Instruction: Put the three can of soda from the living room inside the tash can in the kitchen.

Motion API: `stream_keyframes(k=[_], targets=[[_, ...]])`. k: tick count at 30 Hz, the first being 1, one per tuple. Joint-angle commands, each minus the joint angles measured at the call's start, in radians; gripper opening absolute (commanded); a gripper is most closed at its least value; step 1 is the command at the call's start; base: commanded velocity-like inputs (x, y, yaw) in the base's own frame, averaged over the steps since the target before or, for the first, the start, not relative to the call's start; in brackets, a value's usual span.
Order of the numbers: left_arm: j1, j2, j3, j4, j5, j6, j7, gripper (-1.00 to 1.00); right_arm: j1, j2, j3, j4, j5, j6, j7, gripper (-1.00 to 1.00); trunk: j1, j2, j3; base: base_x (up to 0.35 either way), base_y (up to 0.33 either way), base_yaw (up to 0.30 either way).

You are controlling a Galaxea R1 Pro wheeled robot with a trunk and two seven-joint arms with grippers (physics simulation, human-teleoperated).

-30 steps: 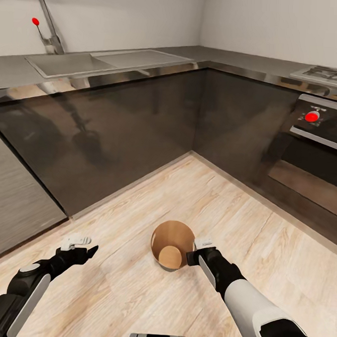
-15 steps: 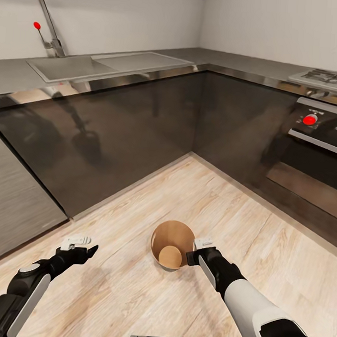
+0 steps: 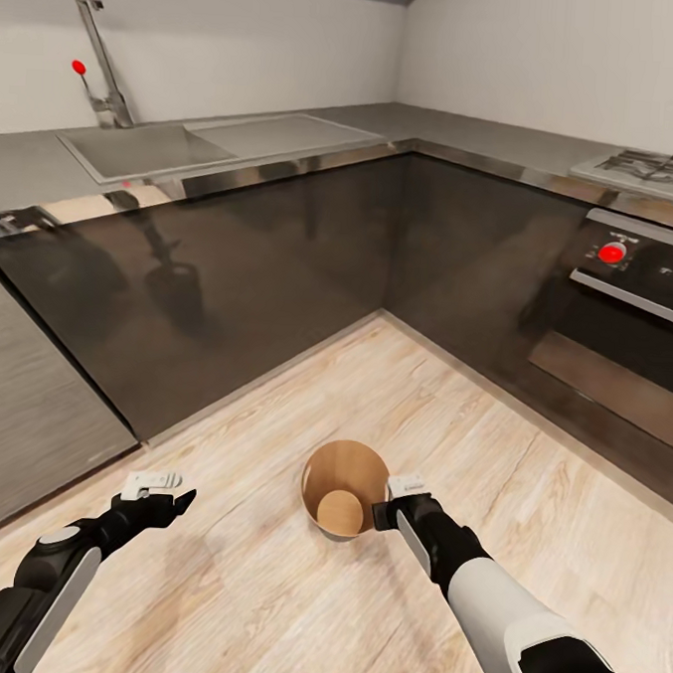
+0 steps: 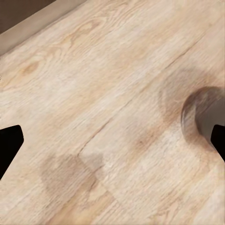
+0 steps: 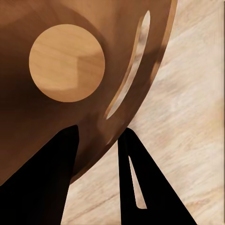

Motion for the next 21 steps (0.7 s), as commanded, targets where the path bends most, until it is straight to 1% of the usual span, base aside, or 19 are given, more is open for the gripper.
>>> stream_keyframes(k=[1,19,21], targets=[[0.000,0.000,0.000,0.000,0.000,0.000,0.000,1.00,0.000,0.000,-0.001,-0.001,-0.006,0.000,0.002,-1.00,-0.004,0.007,0.003,0.000,0.000,0.000],[0.000,-0.002,0.000,0.007,0.000,-0.001,0.002,1.00,0.002,0.002,-0.002,-0.002,-0.006,0.003,0.002,-1.00,-0.073,0.133,0.060,0.000,0.000,0.000],[0.000,-0.003,0.000,0.018,0.000,-0.001,0.003,1.00,0.004,0.001,-0.002,-0.033,-0.006,0.004,0.002,-1.00,-0.081,0.147,0.066,0.000,0.000,0.000]])
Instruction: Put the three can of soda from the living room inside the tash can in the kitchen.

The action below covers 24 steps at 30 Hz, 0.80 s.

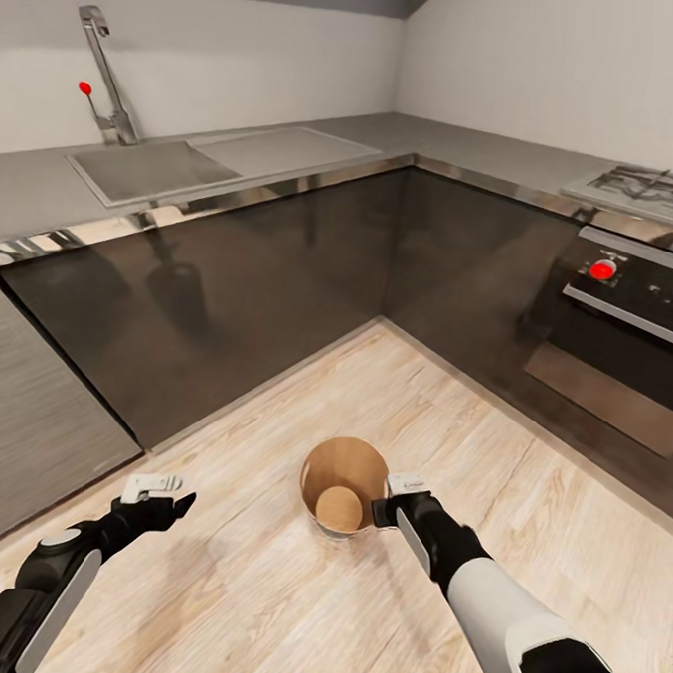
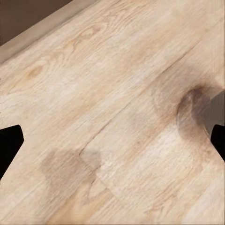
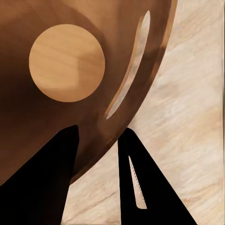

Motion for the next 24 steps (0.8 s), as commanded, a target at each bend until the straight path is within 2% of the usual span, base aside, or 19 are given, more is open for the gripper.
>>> stream_keyframes(k=[1,4,10,17,20,21,23,24], targets=[[0.000,0.000,0.000,0.002,0.000,0.000,0.000,1.00,0.000,0.000,-0.002,-0.036,-0.006,0.000,0.002,-1.00,-0.004,0.007,0.003,0.000,0.000,0.000],[0.002,0.000,0.000,0.005,0.001,0.000,0.000,1.00,0.006,0.000,-0.002,-0.104,-0.004,0.004,0.001,-1.00,-0.016,0.028,0.013,0.000,0.000,0.000],[0.003,0.000,0.000,0.006,0.003,0.000,-0.001,1.00,0.034,-0.001,-0.005,-0.223,-0.003,0.076,0.000,-1.00,-0.039,0.070,0.032,0.000,0.000,0.000],[0.011,0.001,0.004,0.003,0.007,-0.001,-0.003,1.00,0.128,-0.002,-0.008,-0.413,-0.001,0.128,0.000,-1.00,-0.065,0.119,0.053,0.000,0.000,0.000],[0.015,0.001,0.005,-0.002,0.007,-0.002,-0.007,1.00,0.182,-0.016,-0.009,-0.517,-0.001,0.170,0.000,-1.00,-0.077,0.140,0.063,0.000,0.000,0.000],[0.016,0.001,0.006,-0.003,0.008,-0.005,-0.008,1.00,0.219,-0.034,-0.008,-0.584,-0.003,0.188,0.001,-1.00,-0.081,0.147,0.066,0.000,0.000,0.000],[0.017,0.001,0.006,-0.003,0.008,-0.017,-0.009,1.00,0.262,-0.052,-0.008,-0.657,-0.006,0.207,0.001,-1.00,-0.088,0.161,0.072,0.000,0.000,0.000],[0.017,0.001,0.007,-0.004,0.008,-0.032,-0.010,1.00,0.311,-0.067,-0.008,-0.723,-0.008,0.221,0.001,-1.00,-0.092,0.168,0.075,0.000,0.000,0.000]])
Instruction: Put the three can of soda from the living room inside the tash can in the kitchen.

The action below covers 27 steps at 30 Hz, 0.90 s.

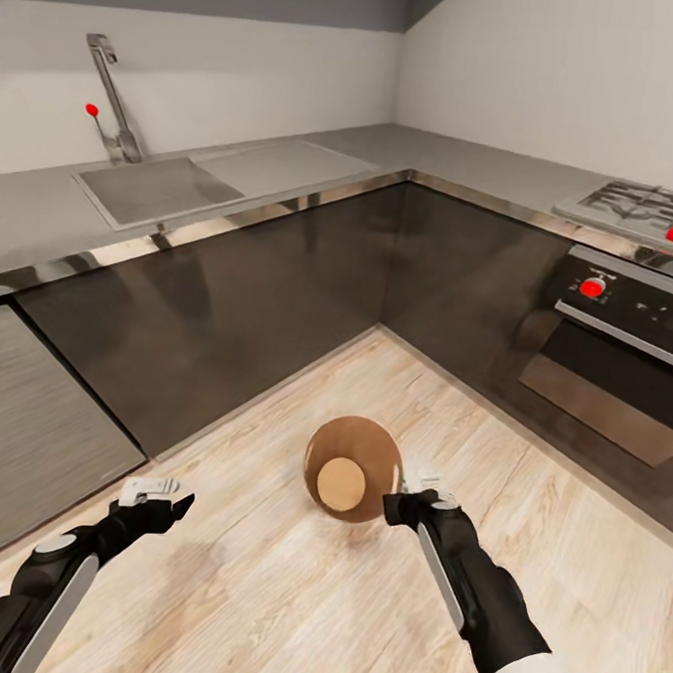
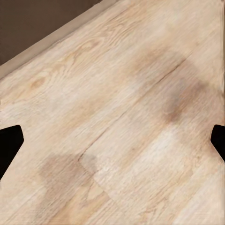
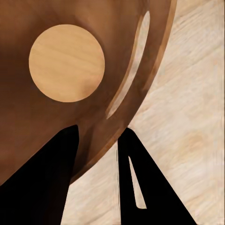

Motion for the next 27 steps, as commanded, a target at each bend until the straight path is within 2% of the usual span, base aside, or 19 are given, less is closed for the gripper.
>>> stream_keyframes(k=[1,2,4,6,7,9,12,13,15,19,20,22,27], targets=[[0.000,0.001,0.000,0.001,-0.001,-0.022,0.000,1.00,0.102,-0.022,-0.001,-0.096,-0.020,0.009,0.005,-1.00,-0.004,0.007,0.003,0.000,0.000,0.000],[0.000,0.001,0.000,0.003,-0.002,-0.026,0.000,1.00,0.123,-0.028,-0.002,-0.111,-0.020,0.009,0.006,-1.00,-0.008,0.014,0.006,0.000,0.000,0.000],[0.006,0.001,-0.001,0.009,-0.004,-0.040,0.003,1.00,0.178,-0.062,-0.002,-0.149,-0.023,0.007,0.030,-1.00,-0.015,0.028,0.013,0.000,0.000,0.000],[0.016,0.001,-0.001,0.011,-0.005,-0.053,0.004,1.00,0.197,-0.085,-0.003,-0.159,-0.024,0.000,0.062,-1.00,-0.023,0.042,0.019,0.000,0.000,0.000],[0.037,0.001,0.000,0.013,-0.005,-0.080,0.004,1.00,0.220,-0.111,-0.004,-0.165,-0.023,-0.027,0.108,-1.00,-0.027,0.049,0.022,0.000,0.000,0.000],[0.065,0.001,0.000,0.015,-0.006,-0.116,0.004,1.00,0.251,-0.141,-0.005,-0.171,-0.022,-0.071,0.155,-1.00,-0.035,0.063,0.028,0.000,0.000,0.000],[0.099,0.002,0.000,0.017,-0.006,-0.149,0.005,1.00,0.287,-0.166,-0.006,-0.174,-0.022,-0.133,0.180,-1.00,-0.046,0.084,0.038,0.000,0.000,0.000],[0.133,0.006,0.001,0.026,-0.005,-0.189,0.003,1.00,0.322,-0.181,-0.008,-0.175,-0.022,-0.190,0.193,-1.00,-0.050,0.091,0.041,0.000,0.000,0.000],[0.151,0.008,0.002,0.036,-0.005,-0.225,0.002,1.00,0.345,-0.186,-0.018,-0.176,-0.023,-0.225,0.199,-1.00,-0.058,0.105,0.047,0.000,0.000,0.000],[0.181,0.011,0.002,0.093,-0.005,-0.328,-0.002,1.00,0.410,-0.194,-0.084,-0.176,-0.024,-0.319,0.216,-1.00,-0.073,0.133,0.060,0.000,0.000,0.000],[0.189,0.012,0.002,0.130,-0.005,-0.380,-0.003,1.00,0.432,-0.194,-0.103,-0.175,-0.023,-0.343,0.225,-1.00,-0.077,0.140,0.063,0.000,0.000,0.000],[0.195,0.013,0.002,0.171,-0.004,-0.444,-0.005,1.00,0.446,-0.195,-0.116,-0.170,-0.023,-0.358,0.231,-1.00,-0.084,0.154,0.069,0.000,0.000,0.000],[0.209,0.012,0.002,0.239,-0.001,-0.508,-0.006,1.00,0.454,-0.195,-0.126,-0.155,-0.024,-0.368,0.230,-1.00,-0.104,0.189,0.085,0.000,0.000,0.000]])
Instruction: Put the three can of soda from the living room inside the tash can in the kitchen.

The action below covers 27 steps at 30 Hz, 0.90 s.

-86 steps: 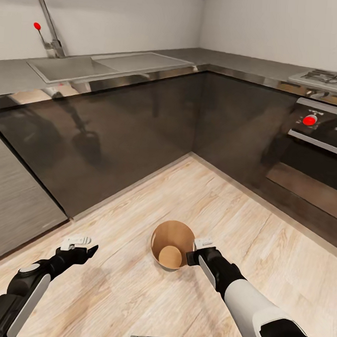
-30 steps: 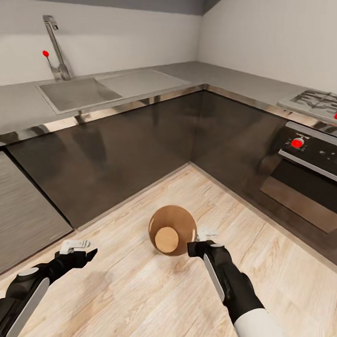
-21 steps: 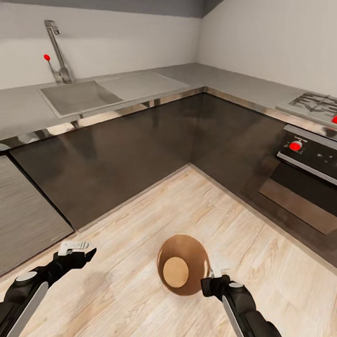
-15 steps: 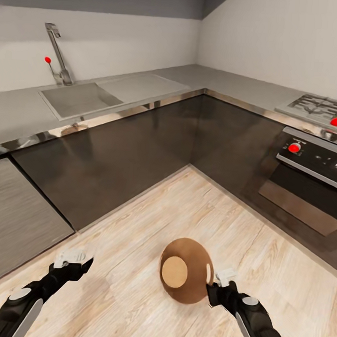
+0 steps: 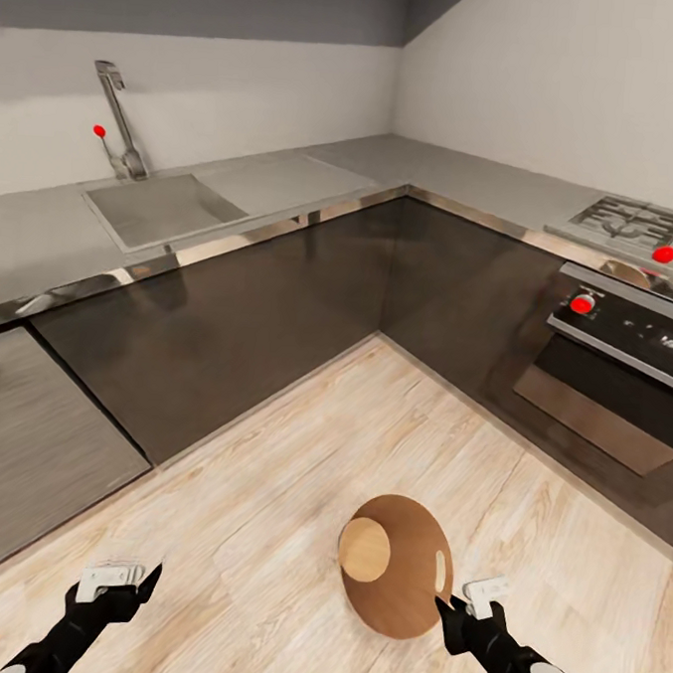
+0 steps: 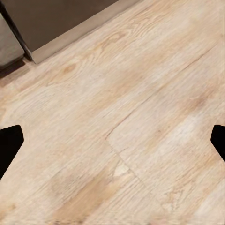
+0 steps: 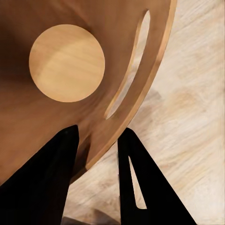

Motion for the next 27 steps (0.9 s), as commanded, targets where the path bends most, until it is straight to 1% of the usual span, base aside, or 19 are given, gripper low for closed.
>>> stream_keyframes(k=[1,2,3,5,6,10,22,27], targets=[[0.001,0.000,0.000,0.008,0.001,-0.003,0.000,1.00,0.000,0.000,-0.001,0.000,-0.010,0.000,0.002,-1.00,-0.004,0.007,0.003,0.000,0.000,0.000],[0.002,-0.002,-0.001,0.026,0.001,-0.009,-0.001,1.00,0.001,0.002,-0.011,0.004,-0.011,-0.001,-0.003,-1.00,-0.008,0.014,0.006,0.000,0.000,0.000],[0.004,-0.005,-0.002,0.035,0.001,-0.014,-0.002,1.00,0.001,0.005,-0.019,0.030,-0.013,-0.055,-0.007,-1.00,-0.012,0.021,0.010,0.000,0.000,0.000],[0.004,-0.006,-0.003,0.035,0.000,-0.014,-0.002,1.00,0.001,0.006,-0.022,0.041,-0.013,-0.082,-0.008,-1.00,-0.019,0.035,0.016,0.000,0.000,0.000],[0.004,-0.009,-0.006,0.036,0.000,-0.015,-0.003,1.00,0.001,0.009,-0.034,0.062,-0.013,-0.117,-0.009,-1.00,-0.023,0.042,0.019,0.000,0.000,0.000],[0.004,-0.010,-0.007,0.036,-0.001,-0.015,-0.003,1.00,0.001,0.011,-0.039,0.072,-0.013,-0.130,-0.010,-1.00,-0.038,0.070,0.032,0.000,0.000,0.000],[0.004,-0.011,-0.006,0.036,0.000,-0.015,-0.003,1.00,0.001,0.011,-0.042,0.075,-0.014,-0.135,-0.009,-1.00,-0.084,0.154,0.069,0.000,0.000,0.000],[0.004,-0.010,-0.005,0.037,0.001,-0.015,-0.003,1.00,0.001,0.009,-0.042,0.075,-0.014,-0.135,-0.008,-1.00,-0.104,0.189,0.089,0.000,0.000,0.000]])
